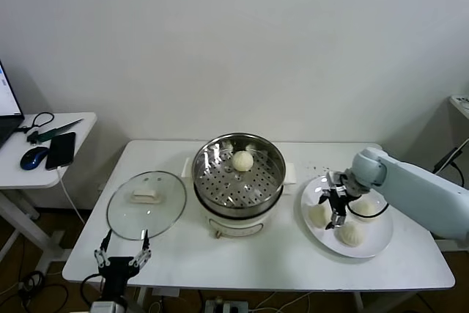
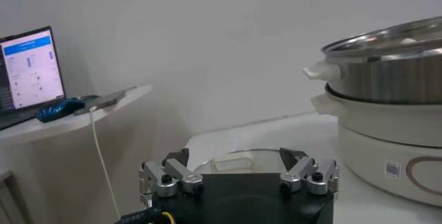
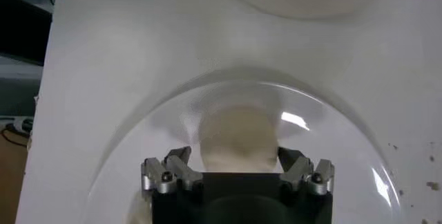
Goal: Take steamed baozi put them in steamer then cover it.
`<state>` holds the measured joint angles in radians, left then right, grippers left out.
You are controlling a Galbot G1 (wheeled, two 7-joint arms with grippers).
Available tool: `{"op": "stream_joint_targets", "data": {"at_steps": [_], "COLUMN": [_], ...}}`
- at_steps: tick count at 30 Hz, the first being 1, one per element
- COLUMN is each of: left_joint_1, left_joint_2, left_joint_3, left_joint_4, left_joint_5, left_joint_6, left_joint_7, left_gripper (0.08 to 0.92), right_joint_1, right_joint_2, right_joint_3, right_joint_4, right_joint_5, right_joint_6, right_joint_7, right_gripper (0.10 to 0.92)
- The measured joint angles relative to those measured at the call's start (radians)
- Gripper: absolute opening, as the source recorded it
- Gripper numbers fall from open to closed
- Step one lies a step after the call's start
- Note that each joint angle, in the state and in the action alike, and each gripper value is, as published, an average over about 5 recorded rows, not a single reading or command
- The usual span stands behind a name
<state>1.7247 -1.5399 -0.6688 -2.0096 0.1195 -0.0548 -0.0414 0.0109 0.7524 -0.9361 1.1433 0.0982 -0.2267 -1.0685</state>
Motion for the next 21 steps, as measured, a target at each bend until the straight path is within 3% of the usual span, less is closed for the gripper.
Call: {"op": "stream_joint_targets", "data": {"at_steps": [7, 21], "left_joint_1": [0.002, 0.010], "left_joint_2": [0.000, 0.000], "left_joint_3": [0.002, 0.004], "left_joint_4": [0.000, -0.008], "left_joint_5": [-0.002, -0.003], "left_joint_6": [0.000, -0.002], "left_joint_7": [-0.001, -0.002], "left_gripper": [0.823, 0.823], "right_joint_1": [-0.005, 0.099], "right_joint_2": [0.005, -0.026], "right_joint_3": [0.009, -0.044], "right_joint_4": [-0.009, 0.011], "right_joint_5": [-0.003, 0.067], "right_joint_6": [0.000, -0.006], "right_joint_7": [-0.001, 0.000], "right_gripper": [0.705, 0.693]}}
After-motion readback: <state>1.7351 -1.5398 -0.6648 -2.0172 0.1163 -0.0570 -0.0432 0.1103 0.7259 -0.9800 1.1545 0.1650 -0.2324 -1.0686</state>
